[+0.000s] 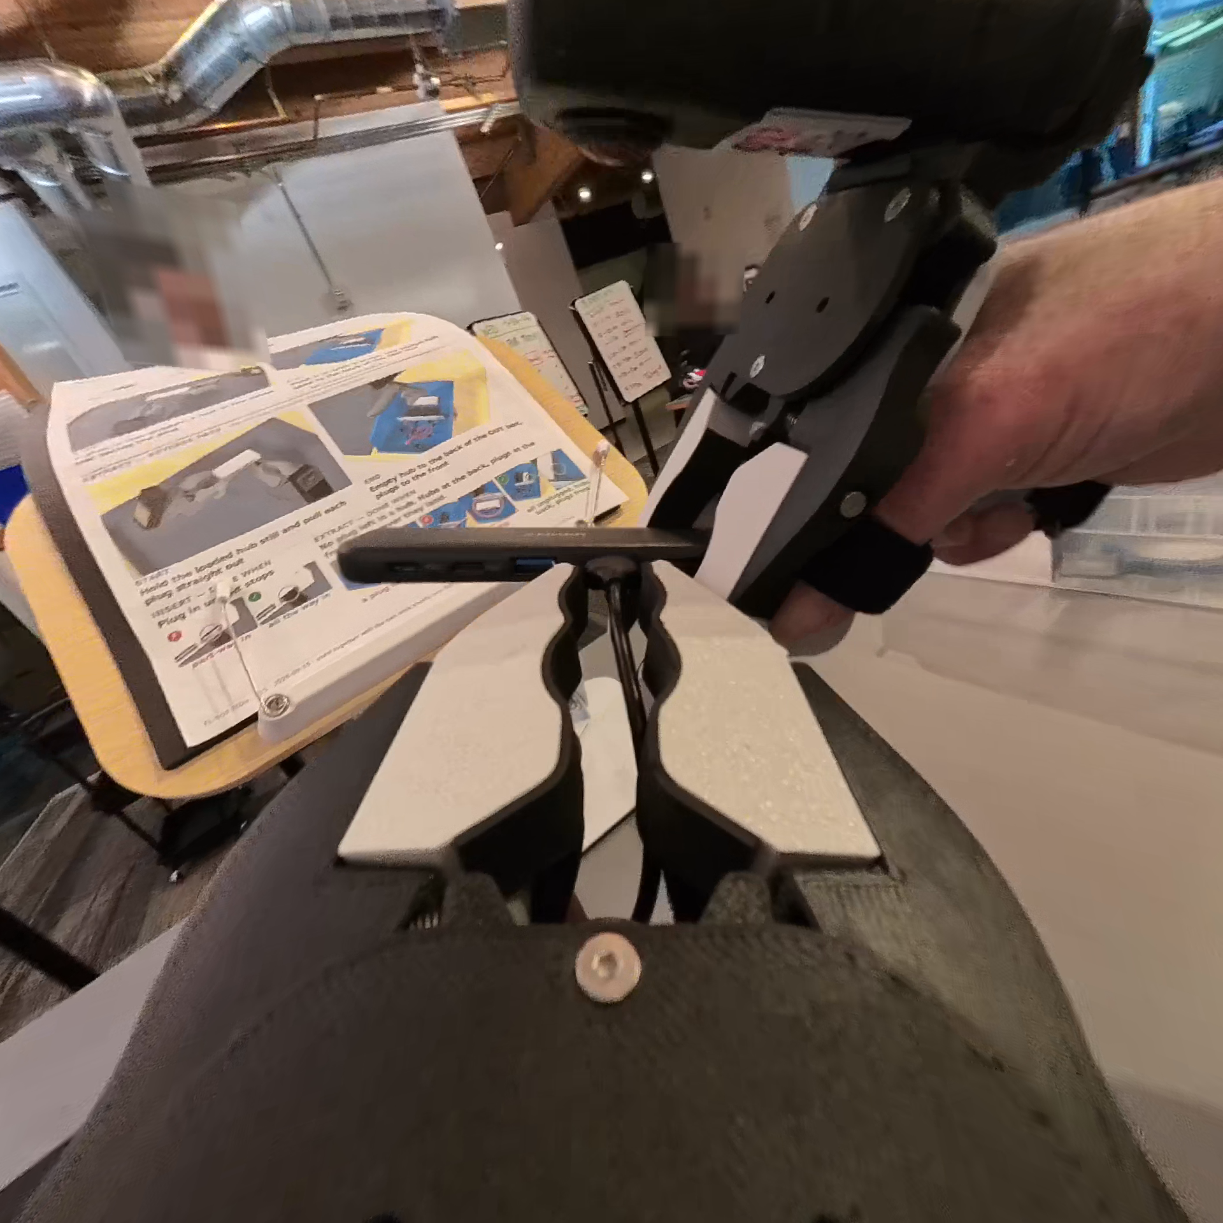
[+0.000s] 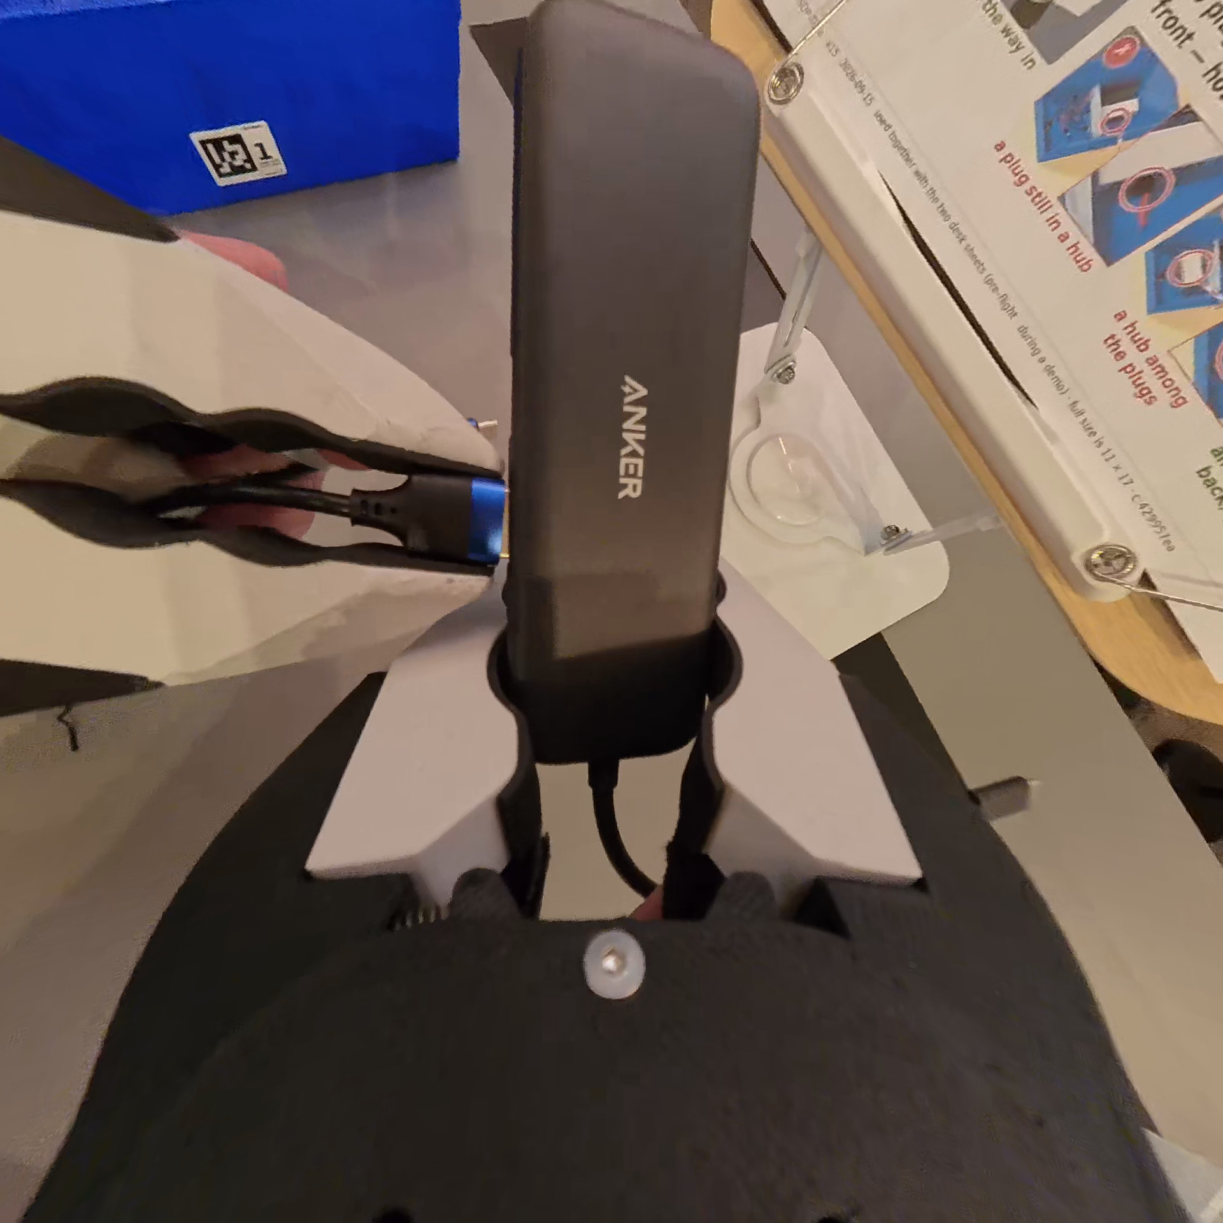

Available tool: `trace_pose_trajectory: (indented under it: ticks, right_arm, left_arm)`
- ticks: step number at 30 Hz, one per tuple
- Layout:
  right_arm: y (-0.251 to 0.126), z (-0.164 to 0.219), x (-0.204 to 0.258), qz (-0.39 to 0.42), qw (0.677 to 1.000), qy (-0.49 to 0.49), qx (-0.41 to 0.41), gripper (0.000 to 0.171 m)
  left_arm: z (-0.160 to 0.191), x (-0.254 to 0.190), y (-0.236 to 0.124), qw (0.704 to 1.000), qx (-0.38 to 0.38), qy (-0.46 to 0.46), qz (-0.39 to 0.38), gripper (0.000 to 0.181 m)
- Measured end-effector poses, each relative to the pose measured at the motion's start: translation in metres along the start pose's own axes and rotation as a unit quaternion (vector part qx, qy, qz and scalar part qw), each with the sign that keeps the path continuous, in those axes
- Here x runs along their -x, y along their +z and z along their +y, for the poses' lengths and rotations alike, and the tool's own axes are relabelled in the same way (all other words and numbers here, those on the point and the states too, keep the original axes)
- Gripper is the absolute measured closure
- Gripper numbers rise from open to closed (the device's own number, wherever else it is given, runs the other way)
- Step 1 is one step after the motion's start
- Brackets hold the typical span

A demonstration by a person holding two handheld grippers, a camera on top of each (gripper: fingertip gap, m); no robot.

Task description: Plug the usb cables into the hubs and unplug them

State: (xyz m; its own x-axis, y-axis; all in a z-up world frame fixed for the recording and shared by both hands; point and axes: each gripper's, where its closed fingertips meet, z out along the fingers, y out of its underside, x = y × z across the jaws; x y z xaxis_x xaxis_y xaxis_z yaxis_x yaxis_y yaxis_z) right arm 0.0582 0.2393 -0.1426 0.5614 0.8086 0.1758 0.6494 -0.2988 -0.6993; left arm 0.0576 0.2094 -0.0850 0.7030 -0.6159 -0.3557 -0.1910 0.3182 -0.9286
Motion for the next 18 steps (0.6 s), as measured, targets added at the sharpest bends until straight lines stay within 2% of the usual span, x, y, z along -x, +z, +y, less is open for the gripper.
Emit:
trace_pose_trajectory:
  ticks: [4,6,8,10,13,18]
  right_arm:
    - [-0.004,0.0,-0.002,0.005,1.0,-0.016,0.005,0.124]
    - [-0.002,-0.002,-0.005,0.022,1.0,0.007,0.006,0.124]
    - [-0.001,0.002,-0.025,0.068,0.997,0.046,0.01,0.124]
    - [-0.002,-0.002,-0.019,0.031,0.996,0.075,-0.02,0.124]
    - [-0.005,-0.001,-0.016,0.05,0.997,0.05,-0.017,0.124]
    - [-0.01,0.003,-0.018,0.051,0.997,0.049,-0.018,0.124]
  left_arm:
    - [-0.001,-0.002,0.0,1.0,-0.008,-0.01,0.02,0.166]
    - [-0.002,0.002,-0.001,1.0,0.002,0.011,-0.021,0.167]
    - [-0.016,-0.002,-0.009,0.998,-0.026,0.041,-0.042,0.166]
    - [-0.024,-0.008,-0.011,0.996,-0.03,0.07,-0.054,0.167]
    - [-0.017,0.004,-0.008,0.997,-0.036,0.053,-0.053,0.166]
    - [-0.024,0.013,-0.011,0.997,-0.039,0.045,-0.056,0.166]
